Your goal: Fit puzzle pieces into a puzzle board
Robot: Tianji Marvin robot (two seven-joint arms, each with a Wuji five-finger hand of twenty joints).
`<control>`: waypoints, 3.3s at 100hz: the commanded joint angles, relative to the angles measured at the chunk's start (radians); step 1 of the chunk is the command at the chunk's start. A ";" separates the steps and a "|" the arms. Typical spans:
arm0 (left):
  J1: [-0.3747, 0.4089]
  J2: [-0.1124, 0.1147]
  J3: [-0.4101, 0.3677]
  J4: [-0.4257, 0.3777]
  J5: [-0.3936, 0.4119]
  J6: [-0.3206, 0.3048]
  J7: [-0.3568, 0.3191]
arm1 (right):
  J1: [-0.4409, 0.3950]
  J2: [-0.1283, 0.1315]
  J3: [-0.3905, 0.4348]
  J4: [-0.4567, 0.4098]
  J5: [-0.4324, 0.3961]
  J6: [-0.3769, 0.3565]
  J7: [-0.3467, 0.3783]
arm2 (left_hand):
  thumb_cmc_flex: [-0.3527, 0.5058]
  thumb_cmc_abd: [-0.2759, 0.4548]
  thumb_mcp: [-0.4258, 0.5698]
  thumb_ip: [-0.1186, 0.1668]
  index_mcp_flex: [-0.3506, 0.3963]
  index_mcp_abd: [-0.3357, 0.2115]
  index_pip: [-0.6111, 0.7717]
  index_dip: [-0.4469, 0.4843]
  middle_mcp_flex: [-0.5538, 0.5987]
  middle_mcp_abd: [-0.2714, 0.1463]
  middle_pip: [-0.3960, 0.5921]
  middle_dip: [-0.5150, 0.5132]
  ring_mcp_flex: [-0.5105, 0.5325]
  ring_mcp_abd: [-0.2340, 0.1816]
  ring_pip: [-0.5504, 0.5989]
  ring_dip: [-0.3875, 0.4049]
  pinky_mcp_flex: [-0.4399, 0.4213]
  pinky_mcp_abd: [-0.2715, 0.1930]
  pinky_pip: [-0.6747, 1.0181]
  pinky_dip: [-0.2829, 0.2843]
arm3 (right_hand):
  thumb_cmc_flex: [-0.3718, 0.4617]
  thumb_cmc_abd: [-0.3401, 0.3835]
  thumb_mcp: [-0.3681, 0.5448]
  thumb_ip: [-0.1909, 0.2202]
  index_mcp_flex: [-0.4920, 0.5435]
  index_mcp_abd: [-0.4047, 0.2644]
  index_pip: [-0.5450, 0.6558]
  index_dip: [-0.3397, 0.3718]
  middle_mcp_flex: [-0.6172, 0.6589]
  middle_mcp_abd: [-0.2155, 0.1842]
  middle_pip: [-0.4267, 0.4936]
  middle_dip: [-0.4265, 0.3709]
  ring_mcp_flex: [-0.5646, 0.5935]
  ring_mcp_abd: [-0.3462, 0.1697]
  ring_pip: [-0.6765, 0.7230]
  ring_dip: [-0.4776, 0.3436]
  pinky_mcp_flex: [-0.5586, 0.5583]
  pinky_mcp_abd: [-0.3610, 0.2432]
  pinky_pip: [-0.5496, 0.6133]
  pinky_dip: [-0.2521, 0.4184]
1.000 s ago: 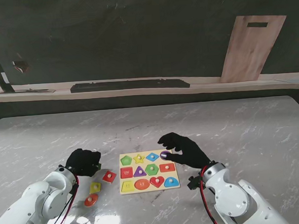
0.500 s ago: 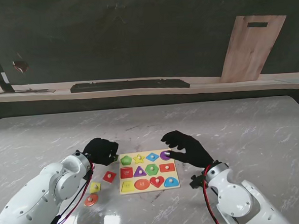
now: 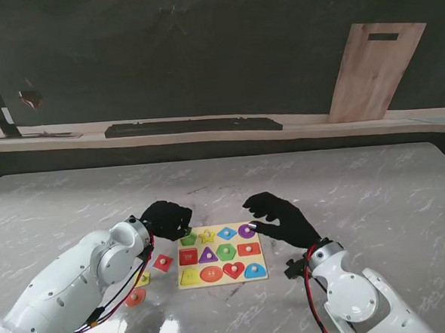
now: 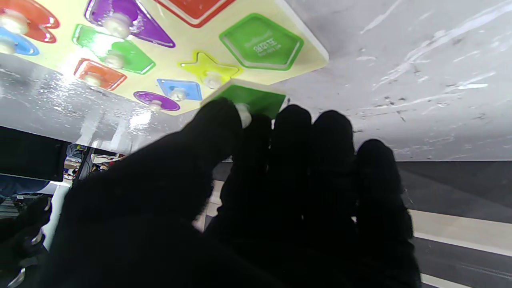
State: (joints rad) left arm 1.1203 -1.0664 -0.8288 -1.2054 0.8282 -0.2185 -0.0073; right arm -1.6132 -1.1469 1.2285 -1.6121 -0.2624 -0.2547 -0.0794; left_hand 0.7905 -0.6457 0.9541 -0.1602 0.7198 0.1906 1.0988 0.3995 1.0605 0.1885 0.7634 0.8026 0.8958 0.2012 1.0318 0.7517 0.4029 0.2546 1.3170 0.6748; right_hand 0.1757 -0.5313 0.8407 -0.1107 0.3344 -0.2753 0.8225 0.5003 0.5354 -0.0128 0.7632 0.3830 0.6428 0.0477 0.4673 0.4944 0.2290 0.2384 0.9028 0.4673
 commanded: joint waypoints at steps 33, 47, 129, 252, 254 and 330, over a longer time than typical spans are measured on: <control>-0.021 -0.009 0.054 0.025 -0.024 -0.006 -0.022 | -0.009 -0.006 0.001 -0.006 0.003 -0.001 -0.002 | 0.019 0.024 0.006 0.021 -0.009 -0.052 0.038 0.030 -0.019 0.039 0.032 0.022 -0.004 -0.038 0.039 0.023 -0.016 0.126 0.039 0.026 | -0.011 0.018 -0.019 0.036 0.017 -0.042 -0.012 0.012 0.024 -0.019 -0.013 0.001 -0.004 -0.002 0.009 0.006 -0.014 0.011 0.002 0.018; -0.028 -0.010 0.072 0.037 -0.035 0.003 -0.028 | -0.008 -0.006 0.001 -0.006 0.005 0.000 -0.001 | 0.019 0.026 0.006 0.021 -0.012 -0.052 0.039 0.029 -0.020 0.040 0.033 0.023 -0.005 -0.037 0.038 0.023 -0.017 0.126 0.039 0.027 | -0.011 0.018 -0.019 0.036 0.017 -0.042 -0.012 0.012 0.023 -0.020 -0.013 0.001 -0.005 -0.003 0.008 0.006 -0.014 0.011 0.002 0.018; -0.114 -0.035 0.175 0.158 -0.077 0.032 0.014 | -0.006 -0.006 0.000 -0.003 0.009 0.003 0.003 | 0.026 0.040 -0.013 0.015 -0.023 -0.057 0.038 0.028 -0.032 0.034 0.031 0.025 -0.013 -0.038 0.033 0.024 -0.022 0.124 0.036 0.028 | -0.011 0.018 -0.020 0.036 0.018 -0.042 -0.013 0.012 0.024 -0.020 -0.013 0.001 -0.005 -0.002 0.008 0.006 -0.014 0.011 0.002 0.018; -0.101 -0.019 0.177 0.122 -0.060 0.082 -0.048 | -0.011 -0.006 0.006 -0.006 0.005 -0.003 -0.004 | 0.039 0.020 -0.163 -0.036 -0.121 -0.054 -0.114 -0.002 -0.112 0.004 0.022 0.061 -0.066 -0.024 0.000 0.029 -0.070 0.125 0.017 0.033 | -0.011 0.018 -0.020 0.036 0.018 -0.042 -0.012 0.012 0.024 -0.020 -0.013 0.001 -0.003 -0.002 0.009 0.007 -0.013 0.010 0.002 0.019; -0.098 -0.017 0.175 0.118 -0.055 0.083 -0.048 | -0.012 -0.006 0.006 -0.007 0.005 -0.003 -0.004 | 0.029 0.028 -0.159 -0.032 -0.126 -0.049 -0.130 -0.001 -0.117 0.001 0.023 0.064 -0.067 -0.024 -0.001 0.030 -0.071 0.125 0.016 0.033 | -0.012 0.019 -0.021 0.036 0.018 -0.042 -0.012 0.012 0.024 -0.020 -0.013 0.001 -0.004 -0.003 0.009 0.007 -0.013 0.010 0.002 0.019; -0.029 0.001 0.106 0.062 0.035 0.106 -0.019 | -0.011 -0.006 0.004 -0.006 0.007 -0.004 -0.002 | -0.077 0.120 -0.156 0.037 -0.247 0.014 -0.416 0.012 -0.288 -0.001 0.018 0.039 -0.125 -0.017 -0.053 0.014 -0.109 0.123 -0.010 0.027 | -0.011 0.019 -0.020 0.036 0.021 -0.043 -0.011 0.013 0.026 -0.020 -0.013 0.001 -0.002 -0.003 0.008 0.007 -0.013 0.011 0.002 0.019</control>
State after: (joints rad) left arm 1.0805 -1.0724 -0.7191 -1.1382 0.8568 -0.1160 -0.0297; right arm -1.6184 -1.1485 1.2361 -1.6127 -0.2531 -0.2553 -0.0801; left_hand 0.7391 -0.5366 0.7992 -0.1589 0.5194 0.1781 0.7227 0.4417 0.8066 0.1873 0.7771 0.8526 0.7949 0.1996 0.9839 0.7636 0.3095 0.2546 1.3127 0.6786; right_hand 0.1757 -0.5309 0.8406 -0.1106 0.3344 -0.2755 0.8225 0.5006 0.5353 -0.0128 0.7622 0.3830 0.6428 0.0477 0.4673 0.4947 0.2285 0.2440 0.9028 0.4676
